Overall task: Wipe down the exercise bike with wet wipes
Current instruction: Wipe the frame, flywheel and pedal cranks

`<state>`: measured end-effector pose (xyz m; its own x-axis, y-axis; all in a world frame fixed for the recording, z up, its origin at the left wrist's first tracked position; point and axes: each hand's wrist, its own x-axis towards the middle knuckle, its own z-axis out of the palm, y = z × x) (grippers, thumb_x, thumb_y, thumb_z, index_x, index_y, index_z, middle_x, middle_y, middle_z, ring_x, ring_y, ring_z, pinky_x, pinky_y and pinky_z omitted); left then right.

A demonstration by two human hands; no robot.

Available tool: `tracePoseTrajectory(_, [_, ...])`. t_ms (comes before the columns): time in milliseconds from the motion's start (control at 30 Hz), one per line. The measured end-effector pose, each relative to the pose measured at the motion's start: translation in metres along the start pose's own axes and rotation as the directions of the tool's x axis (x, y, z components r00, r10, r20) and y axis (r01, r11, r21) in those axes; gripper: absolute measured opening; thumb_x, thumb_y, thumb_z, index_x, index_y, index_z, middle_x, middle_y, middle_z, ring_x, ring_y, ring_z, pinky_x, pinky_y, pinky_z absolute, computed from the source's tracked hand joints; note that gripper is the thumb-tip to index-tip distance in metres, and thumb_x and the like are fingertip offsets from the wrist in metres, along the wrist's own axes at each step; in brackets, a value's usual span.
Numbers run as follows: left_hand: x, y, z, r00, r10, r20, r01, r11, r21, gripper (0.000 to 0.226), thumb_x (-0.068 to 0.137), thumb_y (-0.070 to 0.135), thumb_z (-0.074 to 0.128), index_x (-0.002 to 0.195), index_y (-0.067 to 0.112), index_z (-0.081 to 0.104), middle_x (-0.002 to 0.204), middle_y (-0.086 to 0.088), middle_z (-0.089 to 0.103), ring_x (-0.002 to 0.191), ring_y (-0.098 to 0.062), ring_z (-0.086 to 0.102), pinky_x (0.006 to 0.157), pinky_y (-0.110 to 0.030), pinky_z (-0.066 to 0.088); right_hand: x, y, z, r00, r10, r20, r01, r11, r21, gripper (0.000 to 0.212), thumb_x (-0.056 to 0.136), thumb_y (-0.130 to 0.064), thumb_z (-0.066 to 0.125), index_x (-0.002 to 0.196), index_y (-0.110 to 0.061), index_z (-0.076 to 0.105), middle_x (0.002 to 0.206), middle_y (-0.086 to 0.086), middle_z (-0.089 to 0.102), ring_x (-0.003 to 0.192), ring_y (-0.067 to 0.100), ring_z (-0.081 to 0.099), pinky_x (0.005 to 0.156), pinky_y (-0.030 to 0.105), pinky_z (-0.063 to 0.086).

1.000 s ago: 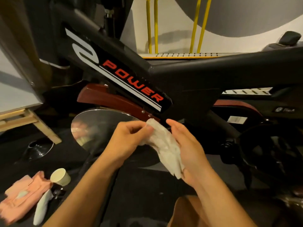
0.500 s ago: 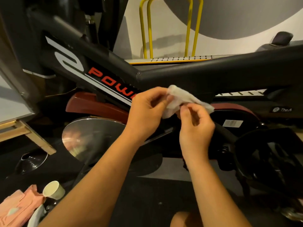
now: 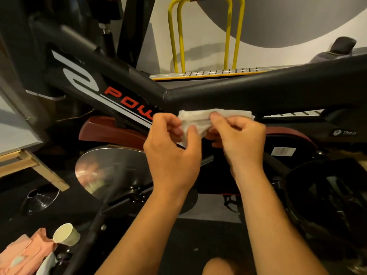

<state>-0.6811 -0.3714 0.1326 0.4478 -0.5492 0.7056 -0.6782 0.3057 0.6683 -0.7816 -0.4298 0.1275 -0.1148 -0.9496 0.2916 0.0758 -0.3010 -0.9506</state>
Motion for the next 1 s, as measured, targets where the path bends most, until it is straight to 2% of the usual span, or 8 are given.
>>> tracePoseTrajectory(100, [-0.007,-0.004,0.013,0.943,-0.207,0.262,0.261,0.946,-0.191,0.013,0.095,0.022,0.059,0.088,0.017,0.069,0.078,0.007,0.069,0.076,-0.003,0.066,0.069,-0.019,0.053,-0.004,0.003,0.005,0.967,0.241,0.085,-0.252,0.953,0.169,0.016,0.084,-0.027,0.074,0.082,-0.012,0.075,0.079,0.003,0.076,0.076,0.018,0.074,0.067,0.038,0.061])
tracePoseTrajectory(167, [-0.006,-0.024,0.028,0.816,-0.374,0.441,0.482,0.861,-0.163,0.025,0.091,0.034,0.055,0.088,0.02,0.074,0.084,0.002,0.074,0.084,-0.012,0.072,0.081,-0.041,0.058,-0.012,0.015,-0.002,0.933,0.353,0.061,-0.359,0.919,0.165,0.009,0.084,-0.027,0.074,0.078,-0.02,0.073,0.078,-0.001,0.076,0.072,0.013,0.074,0.064,0.035,0.06])
tracePoseTrajectory(267, [-0.013,-0.022,0.048,0.732,-0.402,0.55,0.503,0.864,-0.038,0.033,0.094,0.038,0.055,0.082,0.016,0.076,0.073,0.0,0.073,0.071,-0.008,0.071,0.072,-0.034,0.058,-0.019,0.033,-0.022,0.883,0.447,-0.145,-0.42,0.889,0.183,0.008,0.081,-0.027,0.077,0.078,-0.023,0.071,0.078,-0.003,0.075,0.067,0.007,0.072,0.057,0.027,0.055])
tracePoseTrajectory(367, [-0.016,-0.014,0.054,0.737,-0.405,0.542,0.477,0.879,0.007,0.042,0.093,0.046,0.058,0.073,0.014,0.075,0.066,-0.004,0.071,0.064,-0.014,0.069,0.065,-0.034,0.057,-0.016,0.039,-0.027,0.893,0.376,-0.246,-0.372,0.926,0.067,0.008,0.081,-0.026,0.077,0.085,-0.019,0.073,0.082,-0.002,0.075,0.072,0.009,0.072,0.052,0.024,0.052])
tracePoseTrajectory(533, [0.018,-0.05,0.023,0.829,-0.456,0.322,0.494,0.868,-0.041,0.063,0.073,0.073,0.054,0.072,0.014,0.075,0.066,-0.008,0.072,0.068,-0.029,0.071,0.073,-0.052,0.058,-0.012,0.02,0.019,0.984,0.176,-0.003,-0.176,0.984,-0.037,0.014,0.082,-0.027,0.076,0.068,-0.025,0.074,0.068,-0.006,0.074,0.066,0.01,0.072,0.056,0.029,0.058])
tracePoseTrajectory(700, [0.009,-0.019,0.031,0.887,-0.344,0.308,0.332,0.939,0.095,0.042,0.096,0.044,0.055,0.065,0.017,0.066,0.06,-0.001,0.065,0.059,-0.016,0.064,0.063,-0.04,0.055,-0.016,0.021,0.006,0.933,0.358,-0.034,-0.342,0.912,0.227,0.015,0.083,-0.029,0.075,0.075,-0.017,0.073,0.075,0.001,0.075,0.071,0.014,0.073,0.05,0.023,0.051])
tracePoseTrajectory(867, [0.02,0.011,0.052,0.89,-0.298,0.344,0.39,0.889,-0.239,0.04,0.096,0.037,0.06,0.071,0.008,0.072,0.061,-0.006,0.069,0.053,-0.016,0.065,0.053,-0.03,0.052,0.004,0.0,-0.014,0.971,0.068,-0.227,-0.026,0.982,0.185,0.019,0.086,-0.029,0.073,0.074,-0.015,0.071,0.068,0.002,0.073,0.061,0.016,0.07,0.05,0.025,0.053])
tracePoseTrajectory(1000, [-0.006,-0.013,0.05,0.84,-0.407,0.359,0.486,0.858,-0.164,0.029,0.097,0.027,0.06,0.075,0.013,0.073,0.065,-0.002,0.07,0.057,-0.009,0.066,0.054,-0.021,0.047,-0.014,0.029,-0.011,0.96,0.193,-0.204,-0.174,0.979,0.109,0.015,0.086,-0.036,0.071,0.079,-0.023,0.071,0.076,-0.002,0.074,0.069,0.012,0.072,0.051,0.021,0.053])
